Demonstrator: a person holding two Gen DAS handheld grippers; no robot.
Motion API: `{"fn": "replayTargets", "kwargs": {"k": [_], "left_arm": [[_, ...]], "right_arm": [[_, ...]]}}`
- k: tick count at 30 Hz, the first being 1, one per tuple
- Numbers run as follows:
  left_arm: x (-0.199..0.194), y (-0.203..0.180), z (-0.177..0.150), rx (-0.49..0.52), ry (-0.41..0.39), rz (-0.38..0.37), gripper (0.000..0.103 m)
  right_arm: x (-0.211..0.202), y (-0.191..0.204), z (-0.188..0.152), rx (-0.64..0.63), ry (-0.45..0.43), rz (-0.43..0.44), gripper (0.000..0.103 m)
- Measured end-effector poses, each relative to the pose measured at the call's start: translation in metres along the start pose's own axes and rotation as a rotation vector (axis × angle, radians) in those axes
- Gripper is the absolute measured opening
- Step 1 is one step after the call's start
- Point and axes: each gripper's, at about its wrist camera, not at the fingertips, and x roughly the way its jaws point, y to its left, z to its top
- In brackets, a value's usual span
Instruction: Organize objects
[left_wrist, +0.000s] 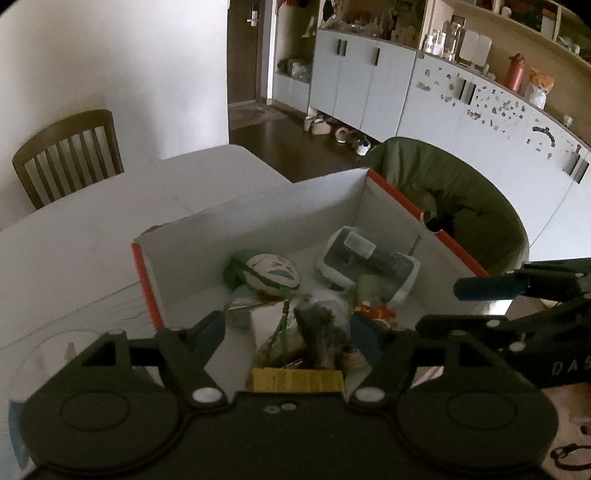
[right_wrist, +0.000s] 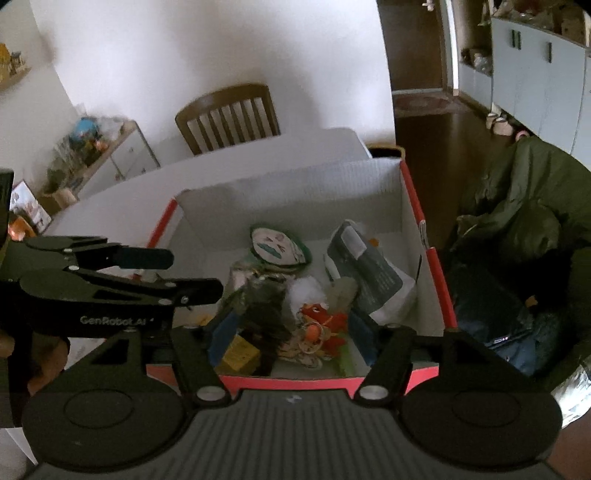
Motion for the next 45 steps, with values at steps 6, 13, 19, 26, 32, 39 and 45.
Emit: {"fn": "replayTargets", "kwargs": {"k": [6, 13, 19, 26, 32, 39, 45], "left_arm": [[-0.026, 0.005, -0.006, -0.002, -0.041, -0.008, 0.083], [-0.05, 0.01, -0.011, -0.001, -0.084, -0.028, 0.095], [-0.066, 0.018, -0.016, -0.028, -0.106, -0.041, 0.101], [-0.085, 0.022, -0.025, -0.034, -0.143, -0.041, 0.102], [-0.1, 0.026, -0.034, -0.058, -0.168, -0.059, 0.102], [-0.109, 0.031, -0.046, -0.088, -0.171, -0.069, 0.102], [-0.114, 0.034, -0.053, -0.102, -0.187, -0.059, 0.102]], "right_arm": [[-0.022, 0.014, -0.005, 0.024, -0.058, 0.003, 0.073], [-0.042, 0.035, -0.01, 0.012, -0.116, 0.0, 0.079], [-0.054, 0.057, -0.014, -0.027, -0.152, -0.02, 0.082], [-0.069, 0.071, -0.02, -0.025, -0.19, -0.041, 0.083], [-0.078, 0.079, -0.026, -0.02, -0.218, -0.067, 0.084], [-0.086, 0.089, -0.035, -0.018, -0.238, -0.086, 0.084], [-0.095, 0.1, -0.043, -0.029, -0.261, -0.103, 0.084]]}}
